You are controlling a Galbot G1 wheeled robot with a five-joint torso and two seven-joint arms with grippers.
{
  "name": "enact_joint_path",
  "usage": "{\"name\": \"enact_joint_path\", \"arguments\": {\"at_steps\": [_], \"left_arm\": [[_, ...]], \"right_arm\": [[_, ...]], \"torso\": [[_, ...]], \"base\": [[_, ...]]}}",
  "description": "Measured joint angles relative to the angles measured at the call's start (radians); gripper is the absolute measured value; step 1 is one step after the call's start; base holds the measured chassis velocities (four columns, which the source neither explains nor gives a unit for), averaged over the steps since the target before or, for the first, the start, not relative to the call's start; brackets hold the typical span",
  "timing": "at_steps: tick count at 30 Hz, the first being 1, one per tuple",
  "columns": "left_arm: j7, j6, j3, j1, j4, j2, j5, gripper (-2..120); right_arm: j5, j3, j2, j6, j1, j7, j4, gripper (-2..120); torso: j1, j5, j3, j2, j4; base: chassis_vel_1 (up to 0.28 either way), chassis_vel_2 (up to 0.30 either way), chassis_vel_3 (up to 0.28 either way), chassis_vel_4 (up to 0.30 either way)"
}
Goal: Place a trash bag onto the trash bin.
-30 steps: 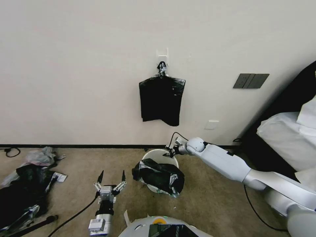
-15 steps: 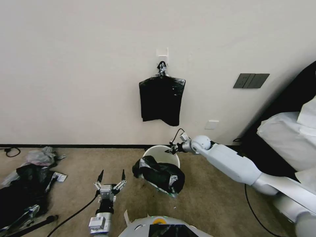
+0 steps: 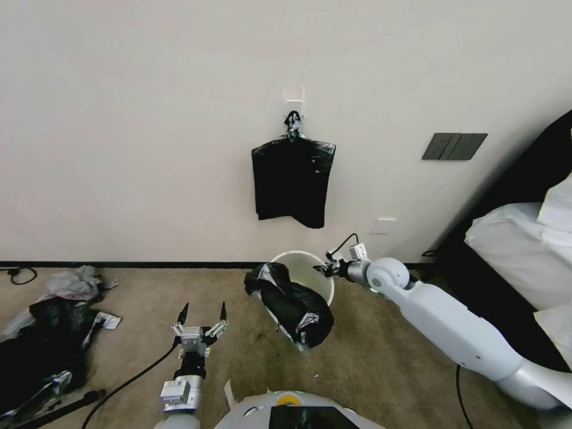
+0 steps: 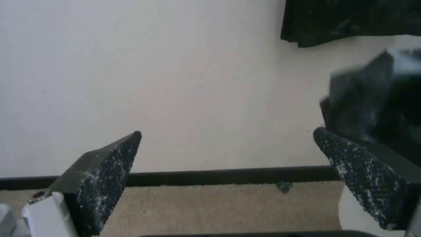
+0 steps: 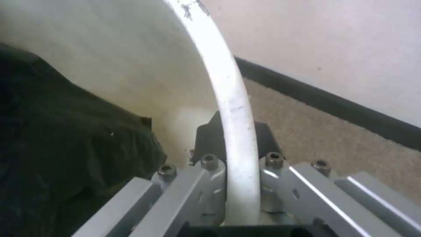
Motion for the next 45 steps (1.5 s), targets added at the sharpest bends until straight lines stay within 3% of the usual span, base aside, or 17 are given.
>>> {"name": "enact_joint_path", "arguments": {"at_steps": [9, 11, 16, 22, 33, 45], "left_arm": [[0.0, 0.007, 0.005, -0.009, -0.002, 0.017, -0.015, 100], [0.0, 0.01, 0.007, -0.015, -0.001, 0.022, -0.022, 100], [0.0, 0.014, 0.009, -0.021, 0.002, 0.024, -0.029, 100], [0.0, 0.015, 0.009, -0.021, 0.009, 0.019, -0.043, 100], [0.0, -0.001, 0.01, -0.017, 0.015, -0.005, -0.043, 100], [0.0, -0.003, 0.009, -0.021, 0.023, -0.003, -0.042, 100]], "right_arm": [[0.126, 0.097, -0.022, 0.0, -0.109, 0.189, 0.064, 2], [0.202, 0.151, 0.005, 0.0, -0.185, 0.327, 0.1, 2], [0.265, 0.209, 0.057, 0.001, -0.269, 0.46, 0.139, 2], [0.333, 0.284, 0.154, 0.004, -0.388, 0.724, 0.224, 2], [0.181, 0.353, 0.287, 0.065, -0.54, 0.783, 0.279, 2], [0.097, 0.302, 0.328, 0.074, -0.57, 0.796, 0.257, 2]], "torso": [[0.0, 0.0001, 0.0, 0.0, -0.0002], [0.0, 0.0003, 0.0, 0.0, 0.0001], [0.0, 0.0001, 0.0, 0.0, 0.0], [0.0, 0.0, 0.0, 0.0, 0.0], [0.0, 0.0, 0.0, 0.0, -0.0001], [0.0, 0.0, 0.0, 0.0, 0.0001]], "base": [[0.0, 0.0, 0.0, 0.0], [0.0, 0.0, 0.0, 0.0], [0.0, 0.0, 0.0, 0.0], [0.0, 0.0, 0.0, 0.0], [0.0, 0.0, 0.0, 0.0], [0.0, 0.0, 0.0, 0.0]]}}
